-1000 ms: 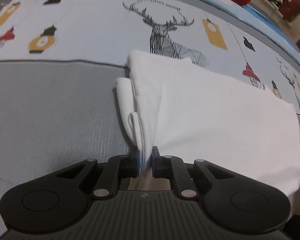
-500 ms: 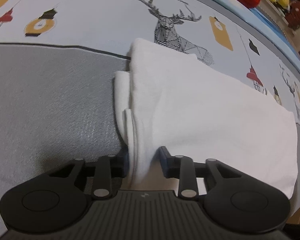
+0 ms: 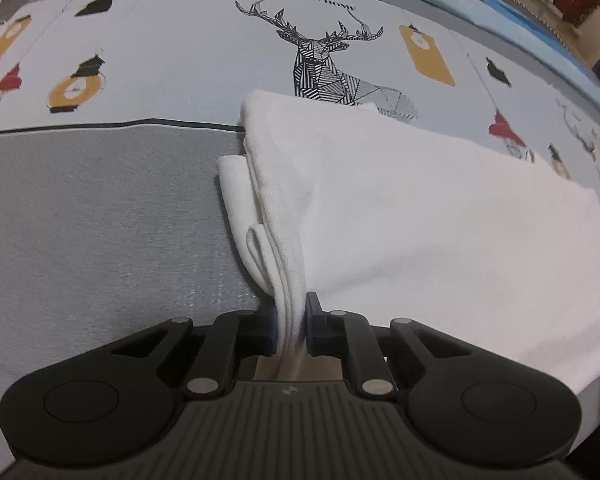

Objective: Fold small clothes
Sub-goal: 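Pinch the folded shirt edge with the left tool and hold it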

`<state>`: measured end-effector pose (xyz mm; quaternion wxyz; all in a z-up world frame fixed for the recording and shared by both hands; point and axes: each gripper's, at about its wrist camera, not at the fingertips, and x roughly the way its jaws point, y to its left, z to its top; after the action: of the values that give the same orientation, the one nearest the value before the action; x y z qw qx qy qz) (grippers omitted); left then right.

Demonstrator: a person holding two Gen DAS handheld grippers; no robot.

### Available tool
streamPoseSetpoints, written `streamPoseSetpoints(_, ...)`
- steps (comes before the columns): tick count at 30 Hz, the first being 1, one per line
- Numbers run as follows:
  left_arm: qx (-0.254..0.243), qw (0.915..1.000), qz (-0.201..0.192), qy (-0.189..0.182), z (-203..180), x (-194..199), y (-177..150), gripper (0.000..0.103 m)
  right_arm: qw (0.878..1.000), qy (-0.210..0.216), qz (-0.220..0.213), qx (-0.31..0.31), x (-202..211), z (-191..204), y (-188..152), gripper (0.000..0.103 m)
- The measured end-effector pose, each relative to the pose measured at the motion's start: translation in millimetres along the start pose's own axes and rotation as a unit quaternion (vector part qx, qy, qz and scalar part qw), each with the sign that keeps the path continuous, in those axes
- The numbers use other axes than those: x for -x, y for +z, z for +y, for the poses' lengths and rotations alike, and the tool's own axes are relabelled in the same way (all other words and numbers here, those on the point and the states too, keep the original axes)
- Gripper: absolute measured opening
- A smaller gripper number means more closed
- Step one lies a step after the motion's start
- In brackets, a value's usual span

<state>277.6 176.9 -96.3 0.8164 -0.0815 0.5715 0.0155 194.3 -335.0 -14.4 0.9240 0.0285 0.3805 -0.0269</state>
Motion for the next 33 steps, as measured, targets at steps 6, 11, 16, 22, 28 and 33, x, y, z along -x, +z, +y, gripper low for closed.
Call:
streamPoseSetpoints(6,-0.014,0.9989,0.000,0.044,-4.3,1.6,-1.4,0.014,1.000,0.000,0.000,0.003,1.0,1.8,-0.1,0.025)
streamPoseSetpoints(11,-0.019,0.9986,0.002,0.050,-8.1,-0.5,-0.3,0.014,1.000,-0.002,0.000,0.000,1.4,-1.9,-0.1,0.025)
streamPoseSetpoints(16,-0.023,0.9984,0.002,0.051,-9.5,-1.7,0.3,0.014,1.000,-0.001,0.000,0.001,0.4,-4.2,0.4,0.025)
streamPoseSetpoints(22,-0.030,0.9979,0.003,0.057,-11.8,-3.4,0.3,0.014,1.000,-0.001,0.001,0.004,-1.2,-2.8,2.2,0.025)
streamPoseSetpoints(28,-0.036,0.9974,0.002,0.062,-15.9,-1.3,0.4,0.014,1.000,0.001,0.000,0.001,-0.3,-3.2,2.5,0.025)
streamPoseSetpoints(33,-0.078,0.9930,-0.018,0.087,-33.9,10.0,-1.0,0.013,1.000,0.009,-0.007,0.001,2.5,-3.5,3.2,0.025)
